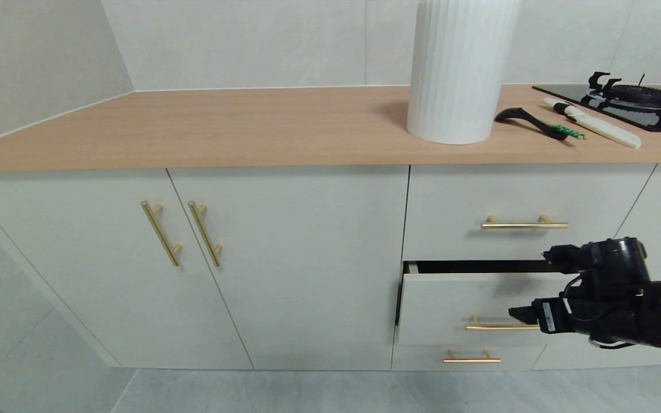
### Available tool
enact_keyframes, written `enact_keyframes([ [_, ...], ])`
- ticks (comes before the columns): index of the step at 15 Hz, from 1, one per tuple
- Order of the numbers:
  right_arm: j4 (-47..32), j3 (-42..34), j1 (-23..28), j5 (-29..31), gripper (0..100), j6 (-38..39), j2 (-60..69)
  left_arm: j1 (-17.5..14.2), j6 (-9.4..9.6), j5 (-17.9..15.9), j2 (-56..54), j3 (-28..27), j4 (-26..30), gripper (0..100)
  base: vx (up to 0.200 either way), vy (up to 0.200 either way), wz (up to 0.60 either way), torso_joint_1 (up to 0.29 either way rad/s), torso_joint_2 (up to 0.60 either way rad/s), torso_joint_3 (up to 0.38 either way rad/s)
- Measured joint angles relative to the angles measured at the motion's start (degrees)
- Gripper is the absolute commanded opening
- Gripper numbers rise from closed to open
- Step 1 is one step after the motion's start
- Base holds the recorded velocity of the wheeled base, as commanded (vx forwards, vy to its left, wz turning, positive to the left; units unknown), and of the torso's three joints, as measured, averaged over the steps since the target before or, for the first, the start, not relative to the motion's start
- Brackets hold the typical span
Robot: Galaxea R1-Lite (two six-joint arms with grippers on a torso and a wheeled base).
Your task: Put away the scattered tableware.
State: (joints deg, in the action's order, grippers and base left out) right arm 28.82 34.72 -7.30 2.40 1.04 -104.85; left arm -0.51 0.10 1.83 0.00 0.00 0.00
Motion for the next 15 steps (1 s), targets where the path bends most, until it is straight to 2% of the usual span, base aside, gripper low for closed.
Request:
enact_keyframes([
  [3,-2.33,0.5,-3.08,-0.38,100,0.27,8.74,0.0,0.0,0.0,0.0,0.0,0.0,100,0.0,0.0,0.0,0.0,0.0,0.0],
  [5,1.67,0.61,-3.96,0.11,100,0.3,8.94,0.0,0.0,0.0,0.0,0.0,0.0,100,0.0,0.0,0.0,0.0,0.0,0.0],
  [9,15.27,1.28,-4.4,4.79,100,0.3,0.55,0.0,0.0,-0.02,0.0,0.0,0.0,100,0.0,0.0,0.0,0.0,0.0,0.0],
  [15,22.14,3.62,-4.52,5.39,100,1.43,-9.05,0.0,0.0,0.0,0.0,0.0,0.0,100,0.0,0.0,0.0,0.0,0.0,0.0],
])
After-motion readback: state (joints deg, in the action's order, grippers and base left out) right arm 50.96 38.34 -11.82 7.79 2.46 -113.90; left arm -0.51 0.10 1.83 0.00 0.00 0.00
